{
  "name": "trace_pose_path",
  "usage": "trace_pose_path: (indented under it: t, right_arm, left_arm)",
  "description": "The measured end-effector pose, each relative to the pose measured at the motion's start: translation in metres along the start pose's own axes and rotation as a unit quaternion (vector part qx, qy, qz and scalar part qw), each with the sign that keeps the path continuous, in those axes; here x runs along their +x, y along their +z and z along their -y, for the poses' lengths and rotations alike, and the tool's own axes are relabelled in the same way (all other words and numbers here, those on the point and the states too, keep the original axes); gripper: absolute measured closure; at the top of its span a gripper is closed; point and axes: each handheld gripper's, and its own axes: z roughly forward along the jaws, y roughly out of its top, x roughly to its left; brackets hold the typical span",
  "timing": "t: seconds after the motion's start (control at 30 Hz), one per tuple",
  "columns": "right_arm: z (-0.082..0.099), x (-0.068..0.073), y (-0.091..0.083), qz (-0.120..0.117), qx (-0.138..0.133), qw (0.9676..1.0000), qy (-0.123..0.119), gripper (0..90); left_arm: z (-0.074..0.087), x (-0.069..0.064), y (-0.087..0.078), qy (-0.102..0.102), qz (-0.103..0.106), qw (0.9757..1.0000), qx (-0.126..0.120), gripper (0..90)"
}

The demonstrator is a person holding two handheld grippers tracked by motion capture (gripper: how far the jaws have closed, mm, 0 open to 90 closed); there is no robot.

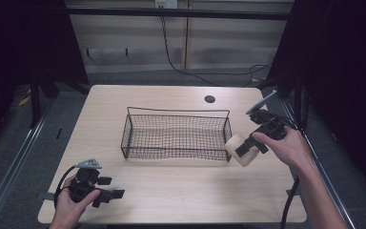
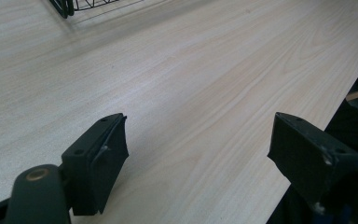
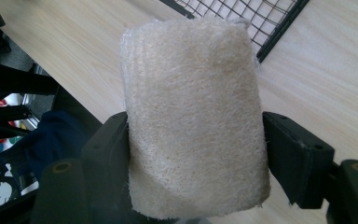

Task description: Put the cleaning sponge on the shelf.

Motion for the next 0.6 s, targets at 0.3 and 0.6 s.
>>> trace_pose_path:
  t: [0.3, 0.6]
  right_arm:
    - [-0.014, 0.008, 0.000, -0.005, -0.001, 1.0000, -0.006, 28.1]
    - [-0.031, 0.013, 0.002, -0.008, -0.005, 1.0000, 0.002, 28.1]
  left_arm:
    - [0.000, 0.000, 0.000, -0.002, 0.001, 1.0000, -0.001, 18.9]
    - [0.000, 0.000, -0.001, 0.000, 0.000, 1.0000, -0.001, 18.9]
